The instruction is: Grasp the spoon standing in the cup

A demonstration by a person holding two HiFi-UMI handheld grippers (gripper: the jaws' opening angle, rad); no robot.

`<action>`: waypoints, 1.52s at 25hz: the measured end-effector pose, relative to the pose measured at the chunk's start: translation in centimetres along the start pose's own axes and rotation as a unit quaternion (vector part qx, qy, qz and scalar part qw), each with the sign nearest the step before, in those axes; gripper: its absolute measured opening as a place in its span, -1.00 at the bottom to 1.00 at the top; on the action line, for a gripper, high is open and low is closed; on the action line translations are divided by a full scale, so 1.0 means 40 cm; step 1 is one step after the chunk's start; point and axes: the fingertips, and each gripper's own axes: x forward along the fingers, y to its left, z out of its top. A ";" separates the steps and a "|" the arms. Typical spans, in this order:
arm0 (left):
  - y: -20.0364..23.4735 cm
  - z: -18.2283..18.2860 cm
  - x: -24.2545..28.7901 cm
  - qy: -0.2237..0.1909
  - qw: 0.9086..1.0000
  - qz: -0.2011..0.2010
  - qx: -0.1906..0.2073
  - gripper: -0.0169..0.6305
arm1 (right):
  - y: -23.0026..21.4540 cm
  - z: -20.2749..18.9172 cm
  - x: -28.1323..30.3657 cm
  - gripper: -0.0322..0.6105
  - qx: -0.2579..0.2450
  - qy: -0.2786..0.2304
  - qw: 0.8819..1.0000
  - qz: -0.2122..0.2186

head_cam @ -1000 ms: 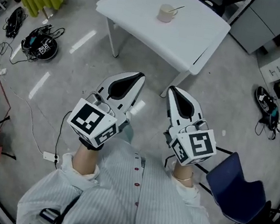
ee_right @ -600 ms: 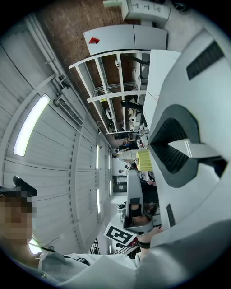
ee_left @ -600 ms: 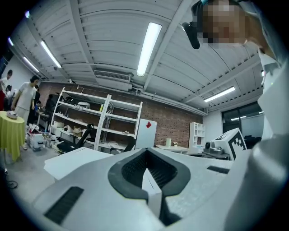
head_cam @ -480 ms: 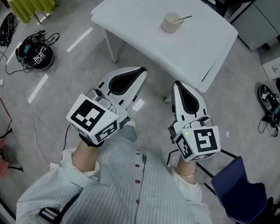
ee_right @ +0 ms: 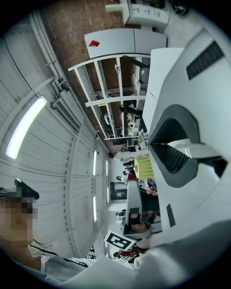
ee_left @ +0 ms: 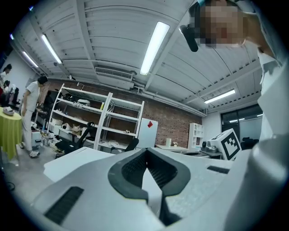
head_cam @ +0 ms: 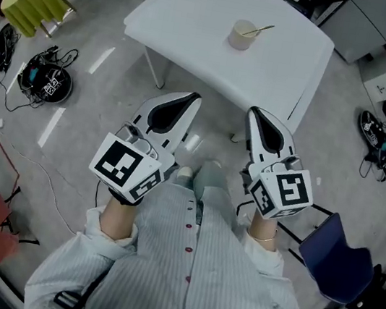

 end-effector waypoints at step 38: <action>0.421 0.103 0.642 0.004 1.000 0.012 0.003 -0.92 | -0.527 0.158 0.570 -0.87 0.007 0.008 1.000 0.020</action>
